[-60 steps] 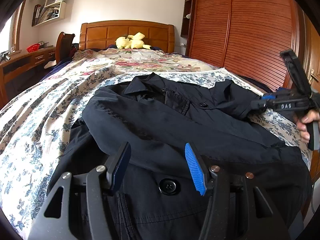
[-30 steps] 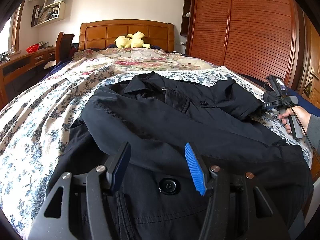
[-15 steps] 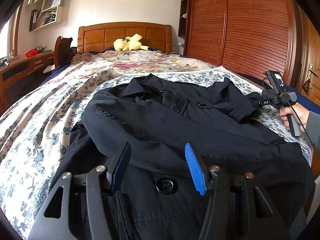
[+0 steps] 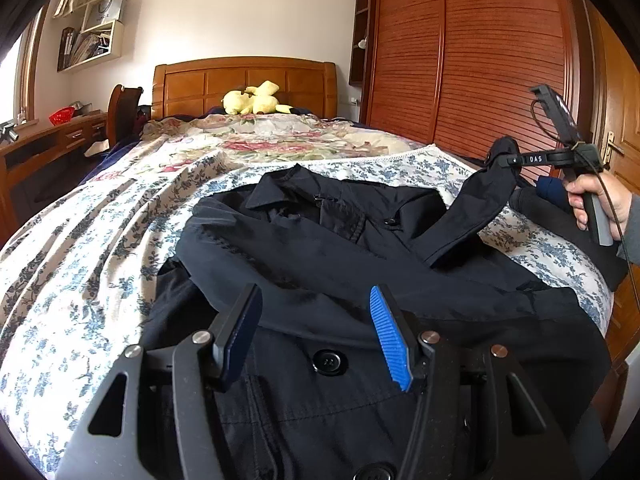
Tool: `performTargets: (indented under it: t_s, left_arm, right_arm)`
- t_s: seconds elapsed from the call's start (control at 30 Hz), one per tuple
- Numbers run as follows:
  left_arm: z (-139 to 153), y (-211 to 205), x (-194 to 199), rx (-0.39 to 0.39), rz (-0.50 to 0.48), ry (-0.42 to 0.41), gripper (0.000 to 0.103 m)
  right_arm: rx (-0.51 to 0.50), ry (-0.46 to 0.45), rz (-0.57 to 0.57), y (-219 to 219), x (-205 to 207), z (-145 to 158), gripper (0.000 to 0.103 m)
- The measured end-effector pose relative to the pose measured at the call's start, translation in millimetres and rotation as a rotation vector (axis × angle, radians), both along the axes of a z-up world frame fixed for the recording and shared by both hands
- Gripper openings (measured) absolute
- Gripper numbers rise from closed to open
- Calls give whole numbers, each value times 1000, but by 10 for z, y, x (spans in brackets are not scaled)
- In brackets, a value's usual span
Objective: Fold large clothes
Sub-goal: 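Grasp the sleeve cuff with the right gripper and lift it, then fold the held sleeve across the coat front with the right gripper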
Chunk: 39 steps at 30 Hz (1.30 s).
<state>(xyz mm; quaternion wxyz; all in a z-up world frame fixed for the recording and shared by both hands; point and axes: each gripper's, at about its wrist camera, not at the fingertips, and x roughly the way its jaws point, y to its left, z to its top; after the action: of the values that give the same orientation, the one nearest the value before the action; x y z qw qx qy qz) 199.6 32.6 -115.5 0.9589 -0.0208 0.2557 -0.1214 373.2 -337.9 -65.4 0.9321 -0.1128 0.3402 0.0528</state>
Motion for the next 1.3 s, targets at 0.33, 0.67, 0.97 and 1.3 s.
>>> performTargets:
  t_s: [0.33,0.67,0.97,1.3]
  left_arm:
    - [117,239,-144,-11,39,-22,55]
    - [93,467,-299,-15,85,-16,55]
    - [132,554,-432,-9,99,-45,55]
    - [143,644,-434,-26,111,-44,55]
  right_arm:
    - [55,-99,223,872,-459,443,11]
    - [225,-28,507,1879,-1035,136,10]
    - [277,129,564,2173,-1265,-517,10]
    - [264,205,619,2332,-1580,-801,13]
